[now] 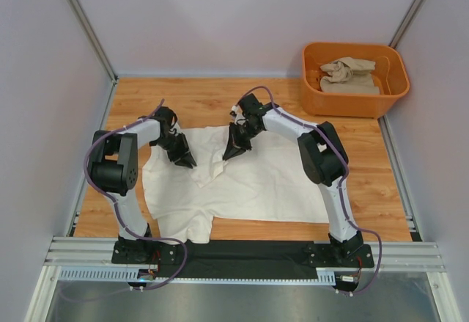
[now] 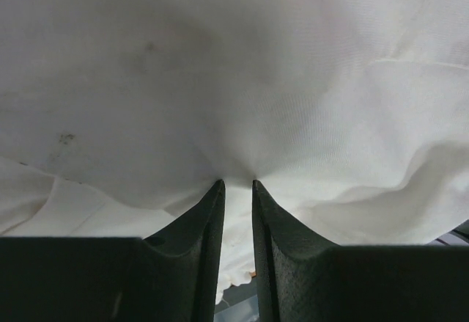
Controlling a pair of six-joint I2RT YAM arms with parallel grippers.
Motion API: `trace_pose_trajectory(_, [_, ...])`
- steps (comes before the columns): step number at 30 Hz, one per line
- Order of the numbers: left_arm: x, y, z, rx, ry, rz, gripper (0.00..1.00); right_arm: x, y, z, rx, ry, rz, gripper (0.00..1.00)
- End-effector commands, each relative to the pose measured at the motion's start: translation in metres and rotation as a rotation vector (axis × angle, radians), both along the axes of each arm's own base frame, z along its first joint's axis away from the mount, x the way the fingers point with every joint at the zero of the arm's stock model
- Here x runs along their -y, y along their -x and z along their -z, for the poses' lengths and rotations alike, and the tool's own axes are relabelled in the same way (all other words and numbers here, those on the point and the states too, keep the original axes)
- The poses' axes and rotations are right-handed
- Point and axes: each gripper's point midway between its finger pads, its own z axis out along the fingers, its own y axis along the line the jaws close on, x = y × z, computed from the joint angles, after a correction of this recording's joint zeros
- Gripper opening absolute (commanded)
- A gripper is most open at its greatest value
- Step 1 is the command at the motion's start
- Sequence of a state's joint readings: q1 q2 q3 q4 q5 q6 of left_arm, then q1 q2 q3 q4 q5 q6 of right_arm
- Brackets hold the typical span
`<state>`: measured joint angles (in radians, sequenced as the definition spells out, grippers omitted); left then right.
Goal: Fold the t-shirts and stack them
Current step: Fold the tshirt
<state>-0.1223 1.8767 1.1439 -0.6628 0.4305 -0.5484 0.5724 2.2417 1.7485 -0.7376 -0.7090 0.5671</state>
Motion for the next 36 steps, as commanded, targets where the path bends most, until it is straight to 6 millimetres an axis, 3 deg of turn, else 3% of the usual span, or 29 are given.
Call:
trace_pose_trajectory(1, [-0.011, 0.003, 0.007, -0.017, -0.067, 0.031, 0.29, 0.0, 0.0, -0.013, -0.004, -0.035, -0.022, 0.0])
trace_pose_trajectory(4, [-0.016, 0.006, 0.008, -0.034, -0.1, 0.041, 0.29, 0.007, -0.002, -0.011, -0.009, -0.026, -0.018, 0.01])
trace_pose_trajectory(8, [-0.016, 0.007, 0.008, -0.033, -0.1, 0.039, 0.29, 0.007, -0.003, -0.008, -0.017, -0.036, -0.025, 0.08])
trace_pose_trajectory(12, [-0.016, 0.006, 0.008, -0.031, -0.096, 0.038, 0.29, 0.007, -0.005, -0.006, -0.017, -0.027, -0.008, 0.0])
trace_pose_trajectory(19, [-0.014, 0.003, 0.008, -0.026, -0.089, 0.033, 0.29, 0.006, -0.005, -0.007, -0.005, -0.033, -0.007, 0.0])
trace_pose_trajectory(28, [-0.014, 0.002, 0.008, -0.034, -0.09, 0.038, 0.27, 0.048, 0.011, 0.019, -0.023, 0.164, -0.057, 0.0])
trace_pose_trajectory(36, [-0.01, 0.003, 0.0, -0.019, -0.061, 0.072, 0.26, 0.057, 0.008, 0.035, 0.01, 0.164, -0.121, 0.06])
